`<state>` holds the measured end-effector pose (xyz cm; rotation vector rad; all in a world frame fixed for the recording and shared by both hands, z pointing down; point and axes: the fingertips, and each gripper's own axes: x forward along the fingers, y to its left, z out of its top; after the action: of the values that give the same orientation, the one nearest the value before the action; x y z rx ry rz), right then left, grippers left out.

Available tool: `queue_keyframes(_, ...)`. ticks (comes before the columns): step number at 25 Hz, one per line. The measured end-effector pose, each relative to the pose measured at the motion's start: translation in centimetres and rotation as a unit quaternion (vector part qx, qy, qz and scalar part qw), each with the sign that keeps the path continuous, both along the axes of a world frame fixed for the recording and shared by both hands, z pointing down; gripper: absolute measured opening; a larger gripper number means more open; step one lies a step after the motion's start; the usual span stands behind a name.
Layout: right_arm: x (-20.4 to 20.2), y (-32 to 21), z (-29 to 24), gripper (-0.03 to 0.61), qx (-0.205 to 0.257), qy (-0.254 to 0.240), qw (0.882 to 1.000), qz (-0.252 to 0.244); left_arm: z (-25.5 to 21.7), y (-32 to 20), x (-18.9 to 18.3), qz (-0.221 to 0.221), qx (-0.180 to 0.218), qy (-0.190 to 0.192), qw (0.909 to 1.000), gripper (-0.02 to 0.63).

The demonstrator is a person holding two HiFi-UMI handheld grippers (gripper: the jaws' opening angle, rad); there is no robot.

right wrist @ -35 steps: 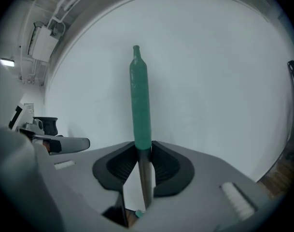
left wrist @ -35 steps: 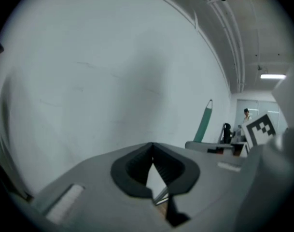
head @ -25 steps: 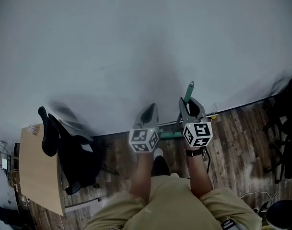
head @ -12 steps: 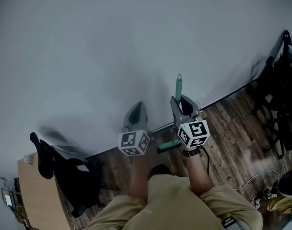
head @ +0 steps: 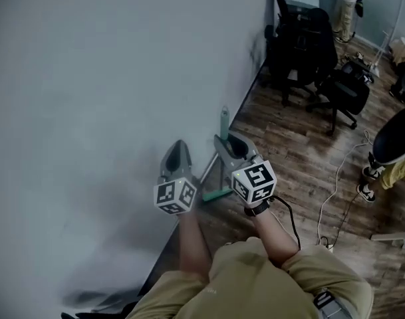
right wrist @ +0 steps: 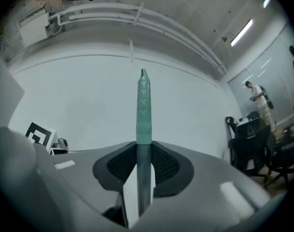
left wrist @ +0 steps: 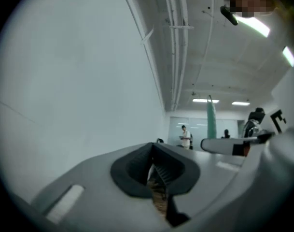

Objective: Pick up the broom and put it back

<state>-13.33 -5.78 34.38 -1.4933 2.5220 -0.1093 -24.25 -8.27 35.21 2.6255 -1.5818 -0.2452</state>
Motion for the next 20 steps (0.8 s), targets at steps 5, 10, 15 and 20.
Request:
queue_keyframes(5,10.0,4.0,-0.8,0.091,0.005,0.01,0.99,0.137,-0.4,0.3,12.6,0.168,0.0,0.005,0.9858,0.002)
queue_keyframes(10,19.3,8.8,0.3,0.092,-0.012,0.036,0.964,0.264,1.0,2.4,25.1,0.3,-0.018,0.015,0.9535,0.002)
queue_keyframes(15,28.7,14.6,2.6,0.092,-0.028,0.047,0.922,0.383,2.9,7.1,36.2,0.411,-0.026,0.012,0.9113,0.002)
queue_keyframes(20,37.1,20.1,3.2,0.097,-0.024,0.027,0.892,0.451,2.9,12.8,44.4,0.476,-0.017,-0.007,0.8795,0.002)
